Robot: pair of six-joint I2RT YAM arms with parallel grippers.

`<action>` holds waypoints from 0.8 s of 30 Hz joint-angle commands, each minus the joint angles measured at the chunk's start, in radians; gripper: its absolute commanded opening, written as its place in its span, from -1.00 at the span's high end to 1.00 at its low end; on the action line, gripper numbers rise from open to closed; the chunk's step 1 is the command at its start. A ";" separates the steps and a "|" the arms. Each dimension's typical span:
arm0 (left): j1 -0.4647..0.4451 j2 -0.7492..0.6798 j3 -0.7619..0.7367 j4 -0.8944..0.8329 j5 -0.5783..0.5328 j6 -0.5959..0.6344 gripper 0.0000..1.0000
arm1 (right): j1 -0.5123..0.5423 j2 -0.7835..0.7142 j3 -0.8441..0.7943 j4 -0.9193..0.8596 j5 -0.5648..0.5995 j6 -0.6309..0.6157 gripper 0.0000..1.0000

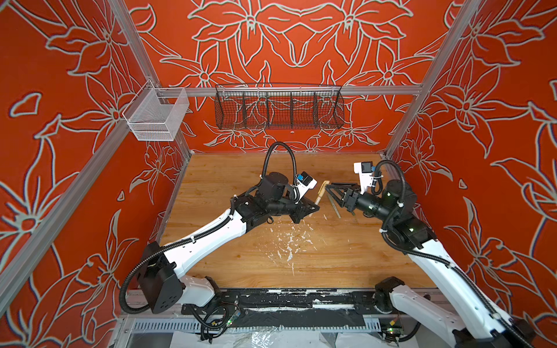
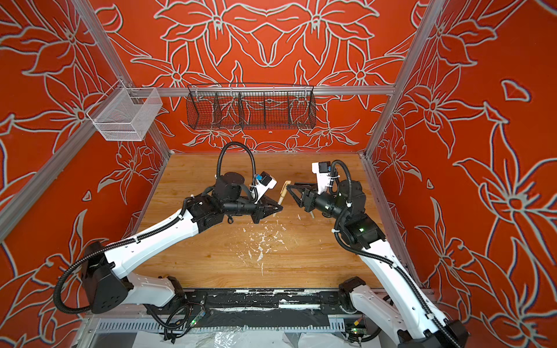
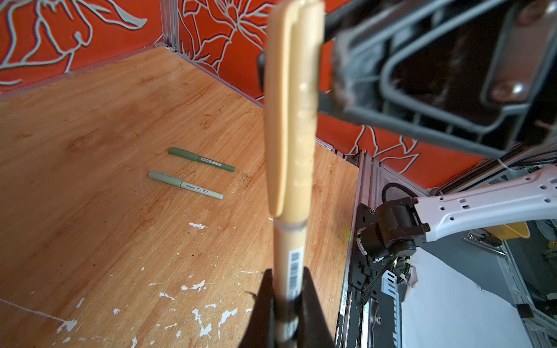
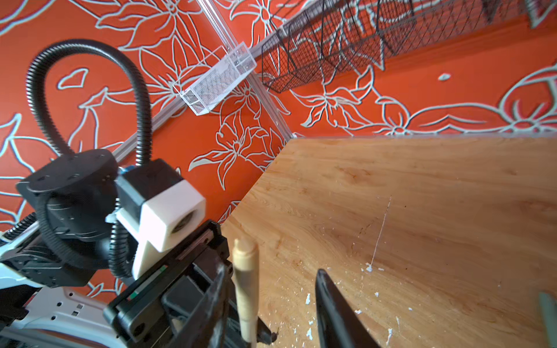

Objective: Insert the pens into the pen caps

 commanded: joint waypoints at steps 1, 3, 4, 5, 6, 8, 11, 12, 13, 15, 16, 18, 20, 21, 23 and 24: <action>0.005 -0.008 0.020 0.005 0.024 0.002 1.00 | -0.007 0.007 0.003 0.096 -0.095 0.031 0.09; 0.005 -0.008 0.019 0.008 0.028 0.002 1.00 | -0.007 0.009 0.003 0.105 -0.101 0.027 0.09; 0.005 -0.007 0.020 0.006 0.029 0.002 1.00 | -0.007 0.007 0.002 0.104 -0.102 0.025 0.10; 0.005 -0.005 0.020 0.008 0.034 0.002 1.00 | -0.007 0.006 0.002 0.105 -0.104 0.024 0.10; 0.005 -0.001 0.021 0.010 0.037 0.002 1.00 | -0.007 0.006 0.000 0.106 -0.105 0.023 0.11; 0.005 0.003 0.026 0.005 0.041 0.003 1.00 | -0.007 0.006 0.000 0.109 -0.105 0.025 0.13; 0.005 0.007 0.028 0.006 0.050 0.003 1.00 | -0.007 0.009 0.001 0.106 -0.103 0.024 0.17; 0.005 0.008 0.027 0.006 0.052 0.003 1.00 | -0.007 0.013 0.003 0.104 -0.104 0.023 0.21; 0.005 0.008 0.028 0.007 0.053 0.003 1.00 | -0.007 0.017 0.005 0.102 -0.104 0.021 0.23; 0.005 0.007 0.028 0.007 0.054 0.003 1.00 | -0.007 0.024 0.006 0.108 -0.108 0.022 0.28; 0.005 0.007 0.027 0.006 0.055 0.003 1.00 | -0.007 0.029 0.009 0.112 -0.111 0.023 0.33; 0.005 0.007 0.026 0.010 0.059 0.002 1.00 | -0.008 0.039 0.015 0.113 -0.120 0.023 0.38; 0.005 0.008 0.029 0.011 0.062 0.002 1.00 | -0.008 0.044 0.016 0.123 -0.125 0.029 0.51; 0.005 0.008 0.029 0.010 0.062 0.002 1.00 | -0.007 0.043 0.014 0.127 -0.127 0.030 0.59; 0.005 0.010 0.033 0.010 0.060 0.000 1.00 | -0.006 0.038 0.011 0.127 -0.121 0.032 0.85; 0.005 0.012 0.034 0.010 0.054 -0.002 1.00 | -0.008 0.037 0.010 0.127 -0.120 0.030 0.95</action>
